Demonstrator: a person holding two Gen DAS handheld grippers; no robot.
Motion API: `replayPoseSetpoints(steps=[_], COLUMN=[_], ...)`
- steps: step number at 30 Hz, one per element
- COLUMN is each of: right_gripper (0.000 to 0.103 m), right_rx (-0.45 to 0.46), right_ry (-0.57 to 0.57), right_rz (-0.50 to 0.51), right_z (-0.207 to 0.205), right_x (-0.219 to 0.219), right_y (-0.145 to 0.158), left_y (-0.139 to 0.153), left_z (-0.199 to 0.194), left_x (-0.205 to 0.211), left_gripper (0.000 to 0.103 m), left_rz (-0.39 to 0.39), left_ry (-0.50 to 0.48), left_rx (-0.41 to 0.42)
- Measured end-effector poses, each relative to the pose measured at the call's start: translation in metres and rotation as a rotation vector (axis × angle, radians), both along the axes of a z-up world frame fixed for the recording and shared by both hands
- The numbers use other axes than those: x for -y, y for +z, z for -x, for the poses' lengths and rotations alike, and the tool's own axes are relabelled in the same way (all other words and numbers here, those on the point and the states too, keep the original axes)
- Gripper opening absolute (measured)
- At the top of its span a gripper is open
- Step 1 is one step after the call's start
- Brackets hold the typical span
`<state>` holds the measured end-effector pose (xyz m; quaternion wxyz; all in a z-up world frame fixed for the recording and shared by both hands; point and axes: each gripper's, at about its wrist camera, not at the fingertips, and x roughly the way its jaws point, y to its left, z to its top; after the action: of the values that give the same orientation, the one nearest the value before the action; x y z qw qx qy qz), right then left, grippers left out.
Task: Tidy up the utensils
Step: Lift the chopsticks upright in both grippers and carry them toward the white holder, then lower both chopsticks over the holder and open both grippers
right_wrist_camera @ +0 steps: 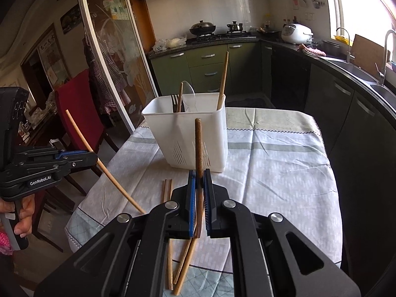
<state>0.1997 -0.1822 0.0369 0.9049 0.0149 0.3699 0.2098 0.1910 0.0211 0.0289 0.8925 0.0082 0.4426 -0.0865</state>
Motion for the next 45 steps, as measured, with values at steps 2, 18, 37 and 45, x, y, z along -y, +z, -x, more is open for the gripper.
replayPoseSetpoints(steps=[2, 18, 37, 45], right_gripper=[0.007, 0.007, 0.007, 0.007], right_rx=[0.013, 0.205, 0.109, 0.018], right_ry=[0.004, -0.002, -0.063, -0.046], right_rz=[-0.002, -0.08, -0.045, -0.007], right_z=[0.0, -0.031, -0.148, -0.161], right_x=[-0.001, -0.001, -0.023, -0.032], right_y=[0.007, 0.135, 0.087, 0.033], left_y=[0.006, 0.119, 0.087, 0.027], left_z=[0.0, -0.017, -0.124, -0.14], left_x=[0.0, 0.002, 0.022, 0.02], left_gripper=[0.006, 0.006, 0.006, 0.007], left_rz=[0.003, 0.066, 0.029, 0.001], left_ry=[-0.004, -0.01, 0.025, 0.034], left_rx=[0.012, 0.195, 0.192, 0.04])
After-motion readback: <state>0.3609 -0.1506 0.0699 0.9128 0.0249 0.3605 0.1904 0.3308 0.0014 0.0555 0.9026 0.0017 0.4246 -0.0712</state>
